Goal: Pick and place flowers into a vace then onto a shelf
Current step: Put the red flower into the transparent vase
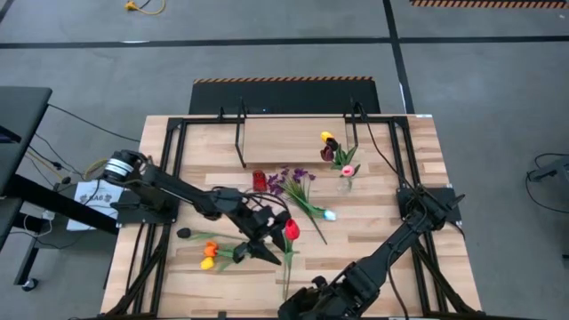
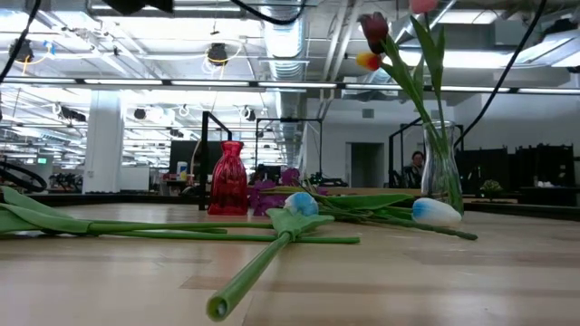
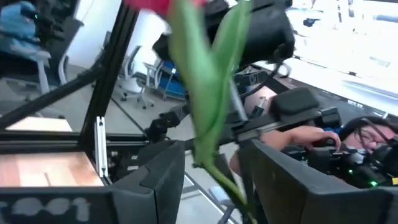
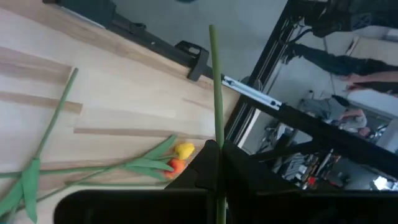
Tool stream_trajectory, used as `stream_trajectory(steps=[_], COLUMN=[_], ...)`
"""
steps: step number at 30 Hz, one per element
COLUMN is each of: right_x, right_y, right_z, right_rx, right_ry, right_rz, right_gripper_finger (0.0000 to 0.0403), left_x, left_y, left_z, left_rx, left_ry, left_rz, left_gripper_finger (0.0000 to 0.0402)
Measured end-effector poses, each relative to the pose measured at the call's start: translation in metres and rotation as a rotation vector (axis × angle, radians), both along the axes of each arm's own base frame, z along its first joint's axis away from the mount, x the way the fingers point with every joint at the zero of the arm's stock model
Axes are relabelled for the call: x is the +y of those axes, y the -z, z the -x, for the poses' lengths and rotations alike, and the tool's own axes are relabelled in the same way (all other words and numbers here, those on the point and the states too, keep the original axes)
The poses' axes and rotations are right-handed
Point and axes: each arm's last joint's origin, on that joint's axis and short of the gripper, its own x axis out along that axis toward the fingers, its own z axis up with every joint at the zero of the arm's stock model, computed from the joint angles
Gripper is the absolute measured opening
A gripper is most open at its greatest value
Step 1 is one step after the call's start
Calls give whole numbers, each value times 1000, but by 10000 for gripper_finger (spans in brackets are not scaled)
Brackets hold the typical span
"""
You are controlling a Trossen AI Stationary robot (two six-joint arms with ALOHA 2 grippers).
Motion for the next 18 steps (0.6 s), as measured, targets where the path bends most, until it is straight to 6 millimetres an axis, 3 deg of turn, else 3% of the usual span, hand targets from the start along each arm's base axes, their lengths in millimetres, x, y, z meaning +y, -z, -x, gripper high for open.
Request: stream_trajectory(steps=[6, 18], right_x=[3, 3], right_y=[0, 2], right_z=[3, 4], right_rx=[6, 20], right_ry=[-10, -3], right_rz=[-1, 2], right_gripper_finger=[7, 7], left_x=[-3, -4], left_y=[10, 1], left_z=[-16, -14], left_rx=[31, -62], left_ry=[29, 51], left_rz=[-4, 6], left_gripper_finger=[167, 167])
